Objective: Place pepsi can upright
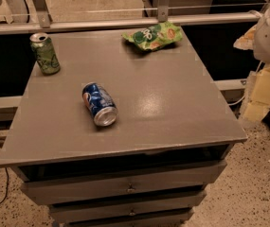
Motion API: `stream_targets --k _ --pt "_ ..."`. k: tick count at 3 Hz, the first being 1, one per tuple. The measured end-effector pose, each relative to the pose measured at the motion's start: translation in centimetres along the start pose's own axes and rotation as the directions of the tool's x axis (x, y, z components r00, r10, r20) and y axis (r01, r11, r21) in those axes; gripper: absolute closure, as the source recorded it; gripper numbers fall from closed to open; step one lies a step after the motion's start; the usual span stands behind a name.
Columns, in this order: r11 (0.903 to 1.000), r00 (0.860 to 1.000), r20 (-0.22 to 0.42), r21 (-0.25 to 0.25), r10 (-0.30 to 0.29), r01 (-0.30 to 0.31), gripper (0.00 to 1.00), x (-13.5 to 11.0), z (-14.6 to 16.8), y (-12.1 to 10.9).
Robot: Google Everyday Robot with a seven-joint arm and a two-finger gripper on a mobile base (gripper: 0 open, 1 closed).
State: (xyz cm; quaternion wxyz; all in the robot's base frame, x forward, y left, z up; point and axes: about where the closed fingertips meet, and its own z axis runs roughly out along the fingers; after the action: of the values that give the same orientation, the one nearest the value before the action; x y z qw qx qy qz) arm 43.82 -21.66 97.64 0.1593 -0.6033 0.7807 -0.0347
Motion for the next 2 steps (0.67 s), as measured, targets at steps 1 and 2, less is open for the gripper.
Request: stream_targets --k 1,2 --pt "1.0000 1.000 0.004 0.005 -0.001 0.001 0.00 -0.1 -0.1 0.0" --pt "0.9993 0.997 0.068 0.015 -0.034 0.033 0.00 -4.2 0.8 -0.1"
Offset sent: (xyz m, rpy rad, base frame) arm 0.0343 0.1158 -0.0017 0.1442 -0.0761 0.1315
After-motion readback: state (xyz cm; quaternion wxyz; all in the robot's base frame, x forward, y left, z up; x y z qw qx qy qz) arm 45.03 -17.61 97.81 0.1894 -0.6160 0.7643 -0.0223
